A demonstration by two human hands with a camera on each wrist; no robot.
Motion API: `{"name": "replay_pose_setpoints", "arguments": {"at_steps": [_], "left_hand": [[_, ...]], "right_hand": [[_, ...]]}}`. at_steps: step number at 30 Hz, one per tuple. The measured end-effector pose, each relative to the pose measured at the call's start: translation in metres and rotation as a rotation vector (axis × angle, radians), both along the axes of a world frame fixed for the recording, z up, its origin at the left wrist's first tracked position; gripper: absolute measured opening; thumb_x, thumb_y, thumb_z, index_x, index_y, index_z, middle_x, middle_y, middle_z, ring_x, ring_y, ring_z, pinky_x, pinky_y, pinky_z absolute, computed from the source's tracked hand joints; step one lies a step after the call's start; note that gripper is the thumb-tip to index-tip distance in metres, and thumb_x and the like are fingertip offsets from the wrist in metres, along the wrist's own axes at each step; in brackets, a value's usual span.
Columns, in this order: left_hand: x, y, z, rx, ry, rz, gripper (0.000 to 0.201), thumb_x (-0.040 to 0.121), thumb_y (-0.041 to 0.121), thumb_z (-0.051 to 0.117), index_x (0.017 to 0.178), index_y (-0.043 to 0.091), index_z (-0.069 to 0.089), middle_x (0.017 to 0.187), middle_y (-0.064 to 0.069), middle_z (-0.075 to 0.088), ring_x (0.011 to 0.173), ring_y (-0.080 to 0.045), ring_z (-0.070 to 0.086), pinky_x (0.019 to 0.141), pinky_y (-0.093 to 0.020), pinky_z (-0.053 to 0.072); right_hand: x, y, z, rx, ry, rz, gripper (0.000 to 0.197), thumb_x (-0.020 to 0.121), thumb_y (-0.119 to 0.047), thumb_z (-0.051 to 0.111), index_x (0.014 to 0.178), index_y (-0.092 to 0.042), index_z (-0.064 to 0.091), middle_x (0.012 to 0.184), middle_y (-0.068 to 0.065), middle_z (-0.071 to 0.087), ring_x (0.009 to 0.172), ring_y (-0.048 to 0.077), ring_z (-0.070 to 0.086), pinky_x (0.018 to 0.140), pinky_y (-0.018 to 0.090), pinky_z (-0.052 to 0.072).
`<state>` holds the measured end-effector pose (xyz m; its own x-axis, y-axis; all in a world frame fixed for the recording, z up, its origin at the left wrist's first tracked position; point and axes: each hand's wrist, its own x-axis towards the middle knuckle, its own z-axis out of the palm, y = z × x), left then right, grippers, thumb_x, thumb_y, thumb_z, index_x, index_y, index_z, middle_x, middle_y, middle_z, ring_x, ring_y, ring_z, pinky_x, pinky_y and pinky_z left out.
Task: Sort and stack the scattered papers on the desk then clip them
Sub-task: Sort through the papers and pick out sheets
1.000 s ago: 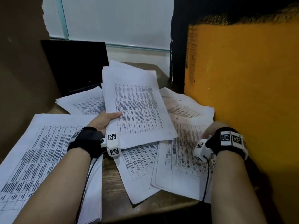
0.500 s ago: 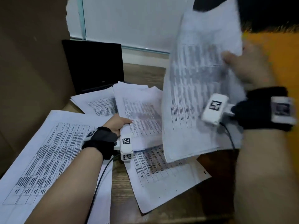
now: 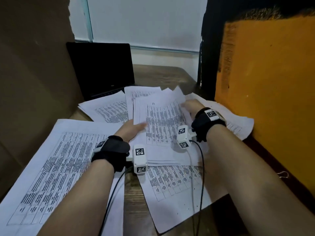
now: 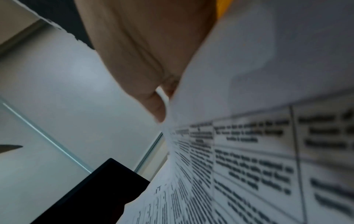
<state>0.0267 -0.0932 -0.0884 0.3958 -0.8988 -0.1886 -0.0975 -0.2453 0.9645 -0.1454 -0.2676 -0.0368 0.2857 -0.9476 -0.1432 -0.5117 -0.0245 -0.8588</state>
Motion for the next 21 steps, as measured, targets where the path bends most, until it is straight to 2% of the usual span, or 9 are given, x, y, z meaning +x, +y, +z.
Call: {"name": "replay_pose_setpoints", "arguments": {"at_steps": [3,5,7,9,13,15,18,20,21], "left_hand": [[-0.001,-0.003,-0.001,-0.076,0.075,0.034,0.046,0.092,0.006,0.059,0.136,0.005,0.047,0.134,-0.011,0.056,0.115,-0.027,0.057,0.099,-0.032,0.043],[0.001,-0.003,-0.001,-0.17,0.211,0.126,0.043,0.093,0.002,0.056,0.135,0.006,0.047,0.132,-0.015,0.058,0.111,-0.031,0.059,0.099,-0.041,0.046],[0.004,-0.001,0.002,-0.29,0.419,0.199,0.035,0.094,0.002,0.053,0.128,0.011,0.049,0.126,-0.016,0.061,0.107,-0.035,0.062,0.092,-0.05,0.05],[0.009,0.001,0.005,-0.331,0.533,0.261,0.03,0.096,0.007,0.052,0.125,0.01,0.051,0.117,-0.015,0.064,0.096,-0.031,0.066,0.077,-0.044,0.056],[0.011,0.004,0.006,-0.378,0.741,0.293,0.036,0.095,0.026,0.056,0.125,0.007,0.058,0.096,-0.011,0.074,0.081,-0.023,0.073,0.059,-0.032,0.058],[0.009,0.004,0.008,-0.43,0.836,0.243,0.033,0.095,0.03,0.053,0.113,0.006,0.066,0.091,-0.012,0.075,0.079,-0.023,0.074,0.057,-0.033,0.059],[0.004,0.007,0.016,-0.467,0.944,0.142,0.025,0.084,0.022,0.061,0.082,0.0,0.074,0.079,-0.017,0.075,0.067,-0.027,0.073,0.047,-0.035,0.056],[0.005,0.008,0.017,-0.47,0.932,0.118,0.026,0.063,0.022,0.069,0.073,0.0,0.076,0.076,-0.015,0.075,0.064,-0.024,0.073,0.046,-0.032,0.055],[0.007,0.008,0.015,-0.484,0.927,0.113,0.024,0.066,0.023,0.067,0.074,0.002,0.077,0.077,-0.013,0.075,0.066,-0.022,0.074,0.048,-0.03,0.056]], "right_hand": [[-0.014,0.017,-0.006,0.122,-0.187,0.021,0.036,0.09,-0.022,0.063,0.119,-0.002,0.061,0.126,0.014,0.063,0.113,0.031,0.06,0.101,0.045,0.046],[-0.033,0.03,-0.006,0.097,-0.167,-0.006,0.03,0.086,-0.033,0.065,0.105,-0.01,0.066,0.105,0.011,0.067,0.094,0.027,0.061,0.087,0.039,0.05],[-0.06,0.032,-0.011,0.16,-0.148,-0.056,0.027,0.093,-0.034,0.057,0.095,-0.007,0.06,0.079,0.009,0.058,0.069,0.024,0.054,0.069,0.035,0.047],[-0.081,0.033,-0.015,0.263,-0.101,-0.01,0.033,0.095,-0.033,0.057,0.103,-0.001,0.055,0.075,0.013,0.054,0.06,0.026,0.055,0.062,0.036,0.049],[-0.084,0.037,-0.013,0.34,0.175,0.262,0.032,0.086,-0.029,0.071,0.102,-0.002,0.064,0.09,0.017,0.069,0.071,0.027,0.066,0.061,0.033,0.053],[-0.075,0.048,-0.008,0.356,0.281,0.455,0.021,0.084,-0.025,0.073,0.094,-0.008,0.066,0.088,0.009,0.071,0.072,0.021,0.066,0.061,0.029,0.051],[-0.061,0.058,-0.015,0.364,0.408,0.704,0.027,0.081,-0.017,0.076,0.099,-0.001,0.064,0.088,0.004,0.076,0.08,0.019,0.072,0.064,0.026,0.056],[-0.059,0.054,-0.023,0.261,0.381,0.689,0.039,0.075,-0.022,0.081,0.101,0.003,0.065,0.096,0.01,0.076,0.09,0.027,0.072,0.074,0.034,0.058],[-0.061,0.049,-0.025,0.17,0.281,0.616,0.038,0.077,-0.024,0.08,0.105,-0.002,0.067,0.104,0.014,0.074,0.095,0.03,0.07,0.078,0.039,0.056]]}}
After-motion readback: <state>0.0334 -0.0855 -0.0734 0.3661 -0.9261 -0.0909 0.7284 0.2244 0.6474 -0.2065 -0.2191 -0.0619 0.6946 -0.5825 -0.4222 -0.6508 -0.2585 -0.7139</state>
